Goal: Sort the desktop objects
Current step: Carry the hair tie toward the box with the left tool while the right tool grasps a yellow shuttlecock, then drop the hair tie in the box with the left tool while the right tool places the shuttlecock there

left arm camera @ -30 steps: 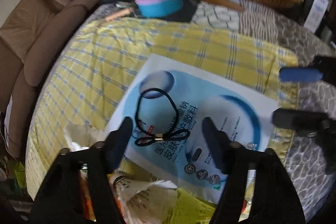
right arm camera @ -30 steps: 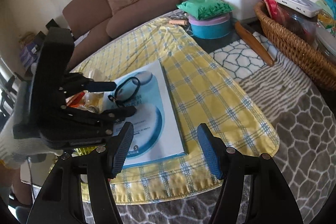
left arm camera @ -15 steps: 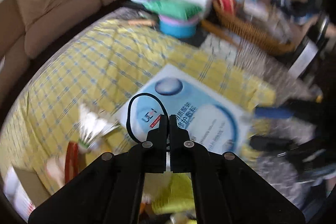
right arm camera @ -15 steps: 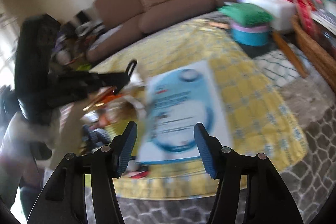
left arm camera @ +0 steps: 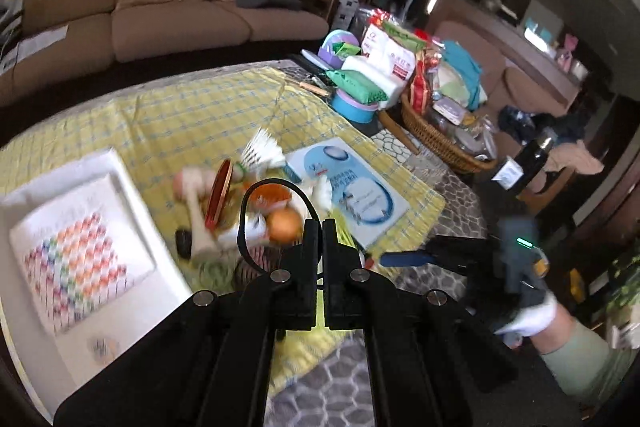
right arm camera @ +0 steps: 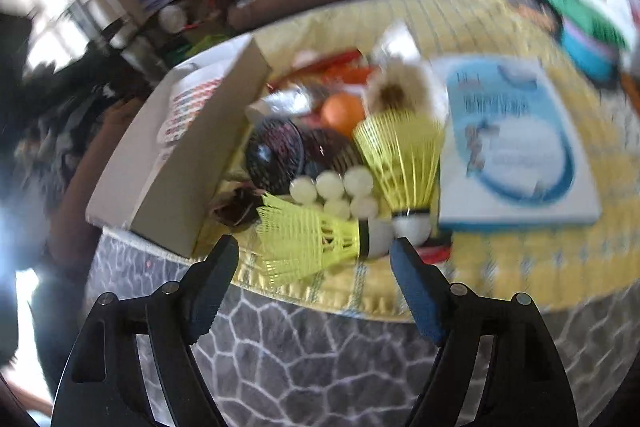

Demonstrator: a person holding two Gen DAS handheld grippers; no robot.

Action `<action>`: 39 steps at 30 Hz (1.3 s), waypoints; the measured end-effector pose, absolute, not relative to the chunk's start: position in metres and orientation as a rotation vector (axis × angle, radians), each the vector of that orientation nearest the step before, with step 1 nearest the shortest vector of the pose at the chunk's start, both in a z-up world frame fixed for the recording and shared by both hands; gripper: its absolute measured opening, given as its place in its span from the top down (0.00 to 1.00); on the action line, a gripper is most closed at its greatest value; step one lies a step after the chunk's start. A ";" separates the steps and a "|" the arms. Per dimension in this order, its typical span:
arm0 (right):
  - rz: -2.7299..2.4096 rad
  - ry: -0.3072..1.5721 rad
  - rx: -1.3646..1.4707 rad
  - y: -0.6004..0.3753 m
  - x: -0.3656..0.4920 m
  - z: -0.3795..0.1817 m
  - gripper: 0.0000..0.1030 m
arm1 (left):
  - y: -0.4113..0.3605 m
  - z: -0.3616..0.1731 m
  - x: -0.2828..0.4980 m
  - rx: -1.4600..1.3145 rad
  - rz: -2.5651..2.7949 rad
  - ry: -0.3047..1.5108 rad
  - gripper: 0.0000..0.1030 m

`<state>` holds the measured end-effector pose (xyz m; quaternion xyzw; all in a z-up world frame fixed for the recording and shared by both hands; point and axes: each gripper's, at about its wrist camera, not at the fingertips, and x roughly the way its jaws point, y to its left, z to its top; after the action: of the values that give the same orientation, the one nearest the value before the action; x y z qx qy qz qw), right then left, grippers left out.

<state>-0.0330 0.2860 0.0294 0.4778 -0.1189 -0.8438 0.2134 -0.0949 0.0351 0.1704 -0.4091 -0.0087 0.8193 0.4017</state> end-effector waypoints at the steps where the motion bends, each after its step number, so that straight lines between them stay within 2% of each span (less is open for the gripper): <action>1: -2.341 -0.375 1.344 0.287 -0.037 0.024 0.22 | 0.028 0.170 -0.091 -1.034 2.071 -0.034 0.98; 10: -2.420 -0.290 1.353 0.274 -0.048 0.012 0.24 | -0.029 0.157 -0.075 -1.059 2.103 -0.132 0.98; 12: -2.435 -0.281 1.335 0.276 -0.043 0.014 0.34 | -0.042 0.157 -0.075 -1.058 2.119 -0.149 0.98; 13: -2.435 -0.290 1.329 0.278 -0.041 0.017 0.63 | -0.051 0.157 -0.075 -1.058 2.123 -0.166 0.98; 16: -2.396 -0.382 1.317 0.285 -0.035 0.022 0.75 | -0.076 0.154 -0.075 -1.070 2.150 -0.187 0.98; 19: -2.389 -0.365 1.338 0.278 -0.032 0.022 0.80 | -0.105 0.143 -0.079 -1.120 2.168 -0.230 0.98; 22: -2.396 -0.350 1.361 0.269 -0.032 0.019 0.81 | -0.122 0.125 -0.086 -1.187 2.158 -0.276 0.98; 25: -2.416 -0.319 1.444 0.262 -0.034 0.013 0.79 | -0.119 0.107 -0.092 -1.280 2.146 -0.221 0.98; 27: -2.443 -0.272 1.478 0.256 -0.034 0.010 0.72 | -0.111 0.098 -0.096 -1.338 2.139 -0.179 0.98; 29: -2.468 -0.254 1.480 0.252 -0.037 0.009 0.52 | -0.105 0.092 -0.097 -1.381 2.128 -0.134 0.98; 31: -2.501 -0.261 1.476 0.249 -0.040 0.011 0.47 | -0.099 0.088 -0.097 -1.410 2.139 -0.088 0.93; 33: -2.528 -0.272 1.470 0.250 -0.042 0.011 0.48 | -0.099 0.086 -0.096 -1.412 2.152 -0.082 0.80; 35: -2.540 -0.291 1.480 0.254 -0.044 0.007 0.83 | -0.102 0.092 -0.092 -1.383 2.163 -0.125 0.71; 37: -2.541 -0.351 1.455 0.263 -0.043 0.005 0.89 | -0.104 0.097 -0.089 -1.354 2.170 -0.146 0.69; 39: -2.524 -0.416 1.445 0.273 -0.045 0.005 0.91 | -0.100 0.106 -0.085 -1.306 2.162 -0.164 0.66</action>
<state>-0.0448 0.2735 0.0048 0.4892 -0.1410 -0.8547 0.1017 -0.0847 -0.0996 0.1058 -0.4921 -0.0620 0.8147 0.3004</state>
